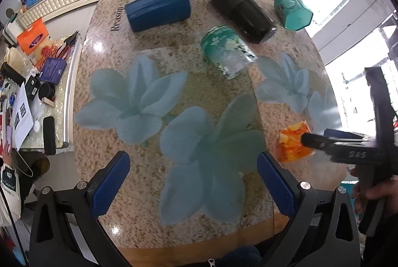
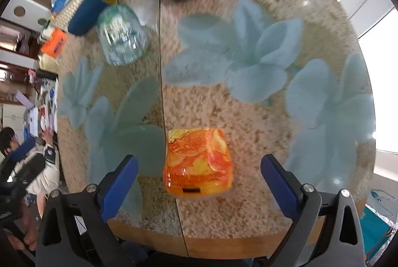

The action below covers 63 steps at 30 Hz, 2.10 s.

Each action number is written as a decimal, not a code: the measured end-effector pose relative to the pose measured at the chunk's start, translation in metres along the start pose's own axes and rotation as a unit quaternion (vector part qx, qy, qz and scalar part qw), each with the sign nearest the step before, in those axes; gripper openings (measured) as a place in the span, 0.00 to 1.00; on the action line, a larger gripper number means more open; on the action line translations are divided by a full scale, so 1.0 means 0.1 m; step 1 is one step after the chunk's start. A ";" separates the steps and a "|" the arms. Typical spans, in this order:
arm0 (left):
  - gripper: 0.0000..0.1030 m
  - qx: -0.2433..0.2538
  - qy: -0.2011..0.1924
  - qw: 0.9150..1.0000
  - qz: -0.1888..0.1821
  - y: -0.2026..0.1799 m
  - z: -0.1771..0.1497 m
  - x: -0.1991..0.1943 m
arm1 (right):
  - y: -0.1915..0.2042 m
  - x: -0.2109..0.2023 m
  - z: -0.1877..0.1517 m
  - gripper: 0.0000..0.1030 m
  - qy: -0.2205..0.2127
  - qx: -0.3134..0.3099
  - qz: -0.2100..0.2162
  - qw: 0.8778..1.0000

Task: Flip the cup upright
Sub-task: 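Move the left gripper to the orange cup while the right gripper withdraws, then grasp the orange cup with the left gripper and lift it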

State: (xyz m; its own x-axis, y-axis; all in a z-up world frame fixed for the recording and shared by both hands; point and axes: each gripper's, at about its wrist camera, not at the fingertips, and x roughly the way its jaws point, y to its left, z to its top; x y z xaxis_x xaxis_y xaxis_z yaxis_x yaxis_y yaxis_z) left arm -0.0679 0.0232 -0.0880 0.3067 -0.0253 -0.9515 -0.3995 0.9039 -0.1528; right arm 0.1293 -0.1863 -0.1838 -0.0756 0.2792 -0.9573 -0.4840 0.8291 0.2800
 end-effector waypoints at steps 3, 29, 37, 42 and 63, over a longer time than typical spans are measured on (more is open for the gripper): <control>1.00 0.013 -0.005 1.000 -0.001 -0.13 0.01 -0.04 | -0.12 -0.25 -0.03 0.96 -0.022 0.011 0.015 1.000; 1.00 0.021 0.034 0.999 0.014 -1.48 0.22 0.24 | -1.06 -0.74 -0.12 1.00 -0.045 -0.010 0.057 0.997; 1.00 -0.005 0.099 0.995 0.027 -1.65 0.20 0.68 | -1.35 -0.54 -0.09 1.00 -0.014 -0.014 0.076 0.997; 1.00 -0.001 0.121 0.992 0.046 -1.69 0.22 0.90 | -1.40 -0.40 -0.09 1.00 0.009 -0.024 0.089 0.996; 0.70 -0.013 0.211 0.976 0.059 -1.64 0.10 1.62 | -1.84 -0.34 -0.09 1.00 0.038 0.010 0.097 0.994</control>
State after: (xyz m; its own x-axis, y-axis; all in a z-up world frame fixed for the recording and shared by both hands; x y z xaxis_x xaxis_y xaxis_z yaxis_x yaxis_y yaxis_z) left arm 0.0563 -0.1249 -0.2140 -0.1224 -0.1008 -0.9874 -0.4346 0.8998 -0.0380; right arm 0.2136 -0.3528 -0.2033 -0.2315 0.3990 -0.8873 -0.4370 0.7722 0.4612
